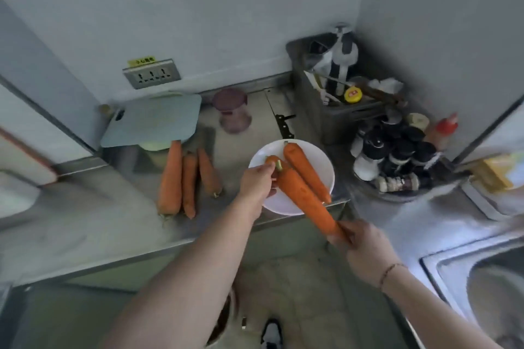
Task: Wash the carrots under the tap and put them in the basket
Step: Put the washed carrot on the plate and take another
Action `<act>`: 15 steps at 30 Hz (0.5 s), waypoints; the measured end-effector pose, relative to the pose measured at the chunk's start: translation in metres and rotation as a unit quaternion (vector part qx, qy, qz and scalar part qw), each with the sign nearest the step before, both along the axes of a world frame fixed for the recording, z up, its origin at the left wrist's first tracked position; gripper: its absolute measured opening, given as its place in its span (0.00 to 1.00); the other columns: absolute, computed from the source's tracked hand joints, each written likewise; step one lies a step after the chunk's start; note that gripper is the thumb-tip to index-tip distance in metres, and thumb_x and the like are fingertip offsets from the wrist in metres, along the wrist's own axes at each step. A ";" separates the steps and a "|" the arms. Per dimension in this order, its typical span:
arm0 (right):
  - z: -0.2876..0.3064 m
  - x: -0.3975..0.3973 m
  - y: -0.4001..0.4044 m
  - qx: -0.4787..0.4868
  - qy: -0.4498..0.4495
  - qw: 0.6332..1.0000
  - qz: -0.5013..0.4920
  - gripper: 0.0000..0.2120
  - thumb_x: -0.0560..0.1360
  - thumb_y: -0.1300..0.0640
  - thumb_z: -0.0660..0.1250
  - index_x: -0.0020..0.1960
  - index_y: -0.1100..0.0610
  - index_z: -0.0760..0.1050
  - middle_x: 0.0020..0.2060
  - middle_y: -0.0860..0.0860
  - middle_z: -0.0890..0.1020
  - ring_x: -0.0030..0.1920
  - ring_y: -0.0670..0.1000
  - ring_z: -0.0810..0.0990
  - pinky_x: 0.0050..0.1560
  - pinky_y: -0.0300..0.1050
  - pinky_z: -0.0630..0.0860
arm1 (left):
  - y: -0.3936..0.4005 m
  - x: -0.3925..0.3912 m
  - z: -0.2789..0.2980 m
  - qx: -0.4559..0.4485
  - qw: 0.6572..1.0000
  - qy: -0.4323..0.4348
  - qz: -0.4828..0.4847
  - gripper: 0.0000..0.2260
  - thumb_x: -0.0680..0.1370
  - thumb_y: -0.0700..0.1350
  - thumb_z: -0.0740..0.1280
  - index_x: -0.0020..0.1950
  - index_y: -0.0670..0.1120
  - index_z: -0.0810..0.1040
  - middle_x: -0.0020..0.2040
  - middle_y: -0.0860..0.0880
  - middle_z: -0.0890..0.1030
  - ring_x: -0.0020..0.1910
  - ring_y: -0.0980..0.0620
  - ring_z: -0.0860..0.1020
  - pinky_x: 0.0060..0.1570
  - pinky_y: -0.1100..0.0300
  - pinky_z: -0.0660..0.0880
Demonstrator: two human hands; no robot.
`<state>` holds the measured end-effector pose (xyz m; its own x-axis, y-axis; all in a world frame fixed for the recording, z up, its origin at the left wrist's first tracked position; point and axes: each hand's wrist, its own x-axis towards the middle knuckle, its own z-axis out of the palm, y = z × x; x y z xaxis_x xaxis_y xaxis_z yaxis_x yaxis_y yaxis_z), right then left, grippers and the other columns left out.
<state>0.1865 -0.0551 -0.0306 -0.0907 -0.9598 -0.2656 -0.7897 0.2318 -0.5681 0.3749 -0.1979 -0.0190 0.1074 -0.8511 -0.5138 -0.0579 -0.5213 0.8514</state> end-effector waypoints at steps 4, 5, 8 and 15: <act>-0.016 0.046 -0.053 0.005 0.026 0.999 -0.033 0.10 0.77 0.46 0.66 0.50 0.52 0.78 0.50 0.53 0.83 0.49 0.58 0.81 0.40 0.45 0.69 | -0.039 0.034 -0.021 0.023 0.998 0.065 -0.013 0.15 0.84 0.48 0.62 0.65 0.42 0.78 0.59 0.45 0.81 0.56 0.48 0.80 0.52 0.57 0.78; -0.021 0.053 -0.060 0.006 0.035 0.998 -0.044 0.11 0.77 0.46 0.65 0.51 0.52 0.78 0.51 0.54 0.82 0.50 0.60 0.81 0.41 0.47 0.72 | -0.045 0.038 -0.024 0.021 0.996 0.083 -0.016 0.15 0.84 0.48 0.61 0.66 0.42 0.77 0.60 0.44 0.81 0.56 0.48 0.80 0.53 0.57 0.78; -0.027 0.069 -0.073 0.021 0.060 0.995 -0.073 0.16 0.77 0.45 0.66 0.62 0.49 0.77 0.59 0.55 0.80 0.54 0.60 0.80 0.45 0.48 0.74 | -0.058 0.045 -0.029 0.008 0.994 0.111 -0.023 0.11 0.85 0.45 0.60 0.62 0.44 0.78 0.55 0.46 0.82 0.53 0.50 0.81 0.54 0.57 0.78; -0.031 0.080 -0.085 0.000 0.060 0.993 -0.102 0.17 0.73 0.55 0.72 0.62 0.53 0.80 0.66 0.52 0.76 0.50 0.63 0.81 0.41 0.51 0.76 | -0.071 0.056 -0.043 -0.117 0.935 -0.208 -0.263 0.16 0.81 0.50 0.61 0.64 0.44 0.78 0.60 0.41 0.82 0.62 0.41 0.78 0.62 0.51 0.73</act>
<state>0.2665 -0.1396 -0.0616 -0.3132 -0.9184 -0.2418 -0.7882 0.3935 -0.4731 0.4311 -0.2690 -0.0617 -0.2094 -0.9262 -0.3136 -0.6052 -0.1291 0.7855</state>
